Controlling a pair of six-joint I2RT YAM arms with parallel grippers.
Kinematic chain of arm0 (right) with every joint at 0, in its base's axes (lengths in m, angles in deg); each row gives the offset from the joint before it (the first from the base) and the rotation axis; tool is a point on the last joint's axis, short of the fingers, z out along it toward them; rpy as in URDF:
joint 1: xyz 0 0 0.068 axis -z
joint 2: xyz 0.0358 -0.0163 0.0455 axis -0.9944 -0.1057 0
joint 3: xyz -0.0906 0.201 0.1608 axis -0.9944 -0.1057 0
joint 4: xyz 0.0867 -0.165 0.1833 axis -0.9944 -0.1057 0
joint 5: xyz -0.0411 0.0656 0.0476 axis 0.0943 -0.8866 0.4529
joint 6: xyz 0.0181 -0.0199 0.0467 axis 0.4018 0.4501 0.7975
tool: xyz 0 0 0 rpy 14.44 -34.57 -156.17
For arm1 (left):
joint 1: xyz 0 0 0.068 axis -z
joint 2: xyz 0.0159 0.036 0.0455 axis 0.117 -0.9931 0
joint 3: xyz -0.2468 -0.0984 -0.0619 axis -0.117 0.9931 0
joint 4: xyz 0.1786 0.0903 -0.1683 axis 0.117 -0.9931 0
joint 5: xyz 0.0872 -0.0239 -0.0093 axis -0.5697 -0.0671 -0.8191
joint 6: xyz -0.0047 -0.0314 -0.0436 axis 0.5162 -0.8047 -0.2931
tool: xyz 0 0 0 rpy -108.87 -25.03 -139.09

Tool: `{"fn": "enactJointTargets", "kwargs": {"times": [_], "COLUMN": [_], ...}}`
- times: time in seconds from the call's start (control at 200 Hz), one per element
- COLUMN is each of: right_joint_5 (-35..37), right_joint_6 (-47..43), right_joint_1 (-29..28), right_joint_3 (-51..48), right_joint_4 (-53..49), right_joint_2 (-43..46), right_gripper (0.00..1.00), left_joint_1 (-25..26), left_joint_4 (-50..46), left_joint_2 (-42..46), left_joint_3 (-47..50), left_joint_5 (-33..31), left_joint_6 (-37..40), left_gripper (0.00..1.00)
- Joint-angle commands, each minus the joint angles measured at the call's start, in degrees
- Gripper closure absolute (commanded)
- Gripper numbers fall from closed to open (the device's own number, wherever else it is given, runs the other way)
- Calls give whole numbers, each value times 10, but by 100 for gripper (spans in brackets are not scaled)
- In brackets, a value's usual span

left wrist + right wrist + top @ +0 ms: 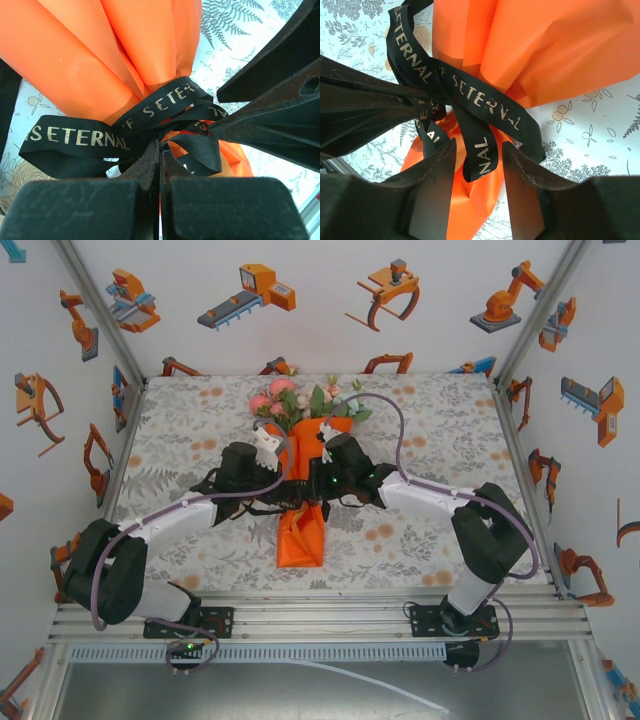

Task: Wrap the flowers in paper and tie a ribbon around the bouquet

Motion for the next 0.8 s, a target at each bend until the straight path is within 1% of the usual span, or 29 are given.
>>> {"fn": "enactJointTargets", "kwargs": {"times": [0.0,0.14,0.235,0.37,0.586,0.676,0.796], "right_joint_5": [-17,-11,-12,-11,-27,-48,-100], "right_joint_6": [4,-1,-6,-6,7,14,32], "right_joint_1": [-2,-2,-2,-2,-2,-2,-2], "right_joint_3": [6,6,11,8,-1,-6,-14], "right_joint_4": [11,13,11,26,59,83,129], "right_joint_2": [-17,-10,-2,21,41,40,25], "right_gripper": [68,88,100,100,100,100,100], "left_joint_1": [3,3,3,2,2,3,3], "left_joint_4": [-7,1,13,21,20,21,21], "left_joint_2": [-3,-4,-8,-17,-34,-36,-43], "left_joint_3": [-15,-14,-10,-7,-9,-11,-17], "left_joint_5": [-4,4,23,40,48,50,36], "left_joint_6": [-10,-21,-39,-65,-63,-61,-66], "left_gripper": [100,100,100,100,100,100,100]}}
